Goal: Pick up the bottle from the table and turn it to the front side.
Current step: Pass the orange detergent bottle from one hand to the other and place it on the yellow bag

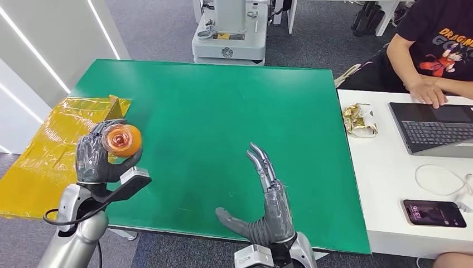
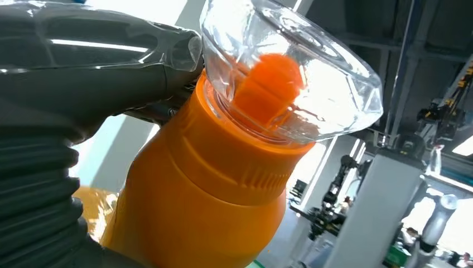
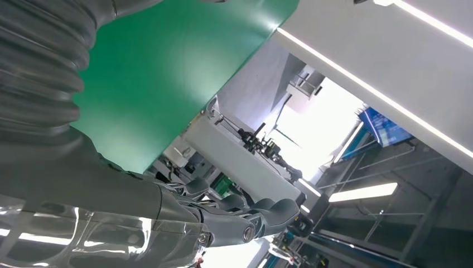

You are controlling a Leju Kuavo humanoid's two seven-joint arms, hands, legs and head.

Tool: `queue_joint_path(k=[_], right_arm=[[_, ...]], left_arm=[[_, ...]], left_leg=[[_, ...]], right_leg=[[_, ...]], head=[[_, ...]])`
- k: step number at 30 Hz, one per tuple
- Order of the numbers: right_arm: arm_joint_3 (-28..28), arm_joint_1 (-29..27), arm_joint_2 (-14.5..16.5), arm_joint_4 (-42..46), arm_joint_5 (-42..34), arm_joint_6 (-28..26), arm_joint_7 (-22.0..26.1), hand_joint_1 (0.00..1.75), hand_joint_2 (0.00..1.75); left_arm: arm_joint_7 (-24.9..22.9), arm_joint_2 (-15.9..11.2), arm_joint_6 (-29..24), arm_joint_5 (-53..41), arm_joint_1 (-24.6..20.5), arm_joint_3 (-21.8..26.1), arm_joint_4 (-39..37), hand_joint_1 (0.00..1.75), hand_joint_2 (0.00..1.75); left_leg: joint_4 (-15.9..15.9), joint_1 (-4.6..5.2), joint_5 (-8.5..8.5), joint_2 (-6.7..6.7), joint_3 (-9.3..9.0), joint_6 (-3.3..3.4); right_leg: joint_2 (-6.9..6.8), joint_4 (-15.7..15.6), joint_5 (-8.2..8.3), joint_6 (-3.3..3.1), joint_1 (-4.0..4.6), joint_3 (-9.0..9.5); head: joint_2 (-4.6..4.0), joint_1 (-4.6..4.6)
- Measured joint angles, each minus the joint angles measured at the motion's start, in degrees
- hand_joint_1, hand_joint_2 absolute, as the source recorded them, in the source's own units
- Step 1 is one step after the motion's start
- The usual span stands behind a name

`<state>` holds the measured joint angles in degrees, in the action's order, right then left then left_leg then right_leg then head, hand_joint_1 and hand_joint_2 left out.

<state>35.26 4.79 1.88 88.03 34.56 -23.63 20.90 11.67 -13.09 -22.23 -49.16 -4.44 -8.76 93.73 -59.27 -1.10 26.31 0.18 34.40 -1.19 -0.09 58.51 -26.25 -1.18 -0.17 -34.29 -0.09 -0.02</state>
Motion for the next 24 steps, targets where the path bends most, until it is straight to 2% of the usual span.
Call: queue_joint_path(k=[7,14,18,24], right_arm=[[0.0,-1.1,-0.3,1.6,0.6,0.0,-0.1,0.00,1.75],[-0.1,-1.7,-0.5,2.4,1.0,-1.0,-0.1,0.00,1.75],[-0.1,-2.4,-0.9,2.9,1.2,-2.1,-0.4,0.00,1.75],[-0.5,-3.6,-1.5,3.6,1.4,-3.2,-0.8,0.00,1.75]], left_arm=[[-3.6,-1.4,0.4,-6.9,-2.3,-0.1,-1.8,1.75,1.75],[-6.9,-2.0,1.0,-14.2,-6.6,-1.8,-8.6,1.75,1.75],[-11.2,-2.6,1.7,-18.3,-9.0,-3.4,-12.1,1.75,1.75],[-14.4,-4.0,3.7,-21.1,-11.7,-5.5,-16.6,1.75,1.75]], left_leg=[[0.0,0.00,0.00,0.01,0.00,0.00],[0.0,0.00,0.00,0.04,-0.01,0.00],[0.0,0.00,0.00,0.03,0.00,0.00],[0.0,0.00,0.00,0.08,0.00,0.00]], right_leg=[[0.01,0.0,0.00,0.00,0.00,-0.01],[0.05,0.0,0.03,-0.02,0.00,-0.01],[0.03,0.0,0.03,-0.02,0.00,-0.01],[0.07,0.0,0.03,-0.02,0.00,-0.02]], head=[[0.00,0.01],[0.00,0.01],[0.00,0.01],[0.00,0.01]])
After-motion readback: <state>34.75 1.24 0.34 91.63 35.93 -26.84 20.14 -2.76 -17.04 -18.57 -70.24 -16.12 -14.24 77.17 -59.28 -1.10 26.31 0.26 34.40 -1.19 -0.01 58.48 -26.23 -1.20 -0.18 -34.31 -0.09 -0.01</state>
